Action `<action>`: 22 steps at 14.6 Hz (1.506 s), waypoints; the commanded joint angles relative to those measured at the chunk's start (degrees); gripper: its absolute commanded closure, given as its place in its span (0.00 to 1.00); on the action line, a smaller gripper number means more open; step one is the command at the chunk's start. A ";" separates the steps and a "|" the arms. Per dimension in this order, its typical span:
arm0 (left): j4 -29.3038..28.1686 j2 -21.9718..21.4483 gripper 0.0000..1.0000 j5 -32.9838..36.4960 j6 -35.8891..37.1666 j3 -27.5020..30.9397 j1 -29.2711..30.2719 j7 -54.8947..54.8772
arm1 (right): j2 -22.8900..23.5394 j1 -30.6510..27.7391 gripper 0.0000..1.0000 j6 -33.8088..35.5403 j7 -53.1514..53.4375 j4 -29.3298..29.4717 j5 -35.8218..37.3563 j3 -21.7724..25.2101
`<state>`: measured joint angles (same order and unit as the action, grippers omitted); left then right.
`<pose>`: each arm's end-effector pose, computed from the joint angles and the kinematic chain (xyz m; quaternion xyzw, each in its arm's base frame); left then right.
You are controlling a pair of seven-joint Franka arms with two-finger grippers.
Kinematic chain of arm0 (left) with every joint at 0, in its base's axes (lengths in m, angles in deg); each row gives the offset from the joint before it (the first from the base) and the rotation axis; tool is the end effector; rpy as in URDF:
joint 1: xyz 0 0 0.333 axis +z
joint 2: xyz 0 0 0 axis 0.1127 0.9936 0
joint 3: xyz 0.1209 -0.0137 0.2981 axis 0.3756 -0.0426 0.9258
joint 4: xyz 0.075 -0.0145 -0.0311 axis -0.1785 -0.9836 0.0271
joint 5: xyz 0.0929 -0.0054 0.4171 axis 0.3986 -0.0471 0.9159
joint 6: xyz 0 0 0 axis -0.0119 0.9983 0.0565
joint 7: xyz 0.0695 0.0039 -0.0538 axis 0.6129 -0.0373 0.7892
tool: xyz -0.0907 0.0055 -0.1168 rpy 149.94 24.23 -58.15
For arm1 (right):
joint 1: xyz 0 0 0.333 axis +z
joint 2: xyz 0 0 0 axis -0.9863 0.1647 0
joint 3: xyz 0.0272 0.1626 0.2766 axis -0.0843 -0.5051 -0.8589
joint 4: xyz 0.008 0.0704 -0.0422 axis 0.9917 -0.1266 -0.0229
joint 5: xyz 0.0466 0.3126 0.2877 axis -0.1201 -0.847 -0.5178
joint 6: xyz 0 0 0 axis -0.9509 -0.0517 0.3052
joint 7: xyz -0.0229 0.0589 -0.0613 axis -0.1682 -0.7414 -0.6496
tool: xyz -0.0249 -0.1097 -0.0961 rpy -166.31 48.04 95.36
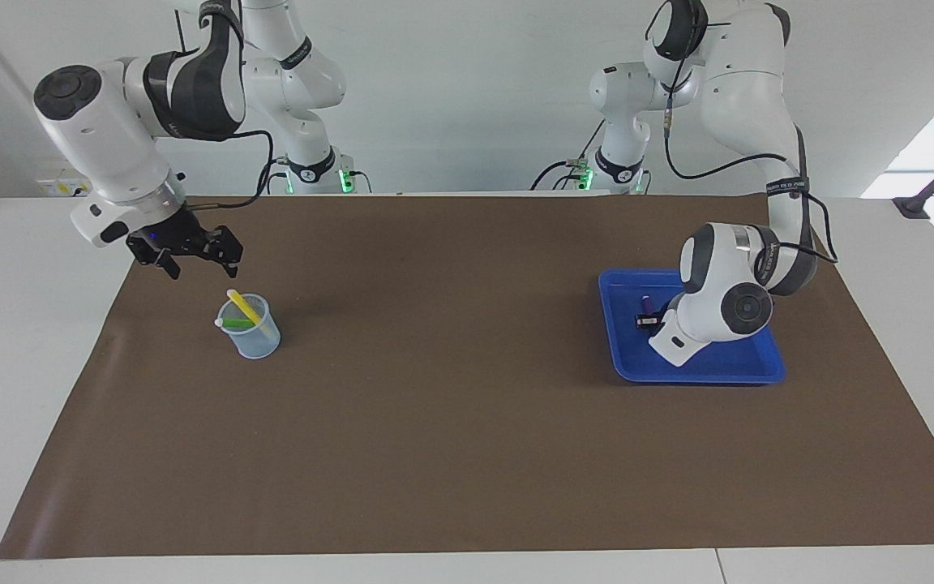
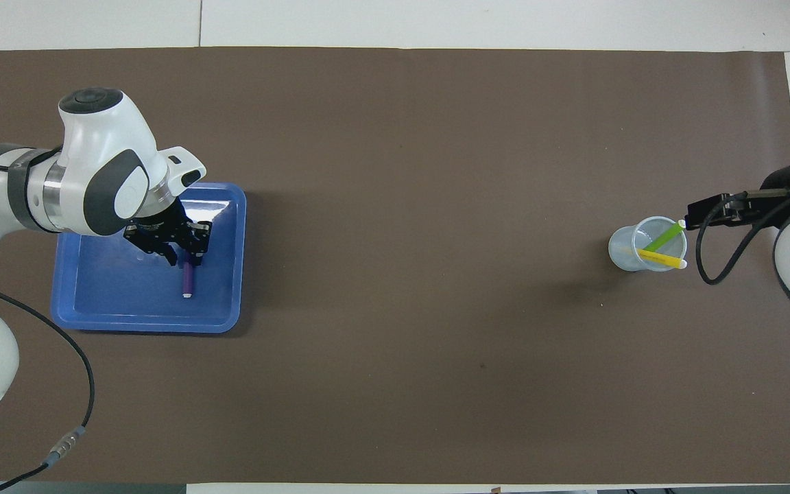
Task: Right arm passes pens to left for tray arrangement
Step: 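Lower the purple pen into the blue tray and open the left gripper, then grasp the yellow pen in the cup with the right gripper while the left gripper rises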
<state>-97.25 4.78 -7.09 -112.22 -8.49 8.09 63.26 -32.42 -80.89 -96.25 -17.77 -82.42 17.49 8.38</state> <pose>0.6099 -0.1017 0.2387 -0.9718 0.0250 0.2322 0.0313 0.5754 -0.0589 0.4483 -0.9996 0.0055 0.0200 0.0192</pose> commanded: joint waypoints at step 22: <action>1.94 -26.99 0.00 -18.47 7.03 -0.14 0.58 3.17 | -8.40 -0.51 0.20 -30.26 -16.29 -28.33 -12.80 2.53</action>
<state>-93.88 -19.61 -21.59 -105.62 -9.04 8.27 64.45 -39.70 -80.88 -125.31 -31.65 -109.23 6.79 10.96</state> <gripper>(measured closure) 0.000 0.189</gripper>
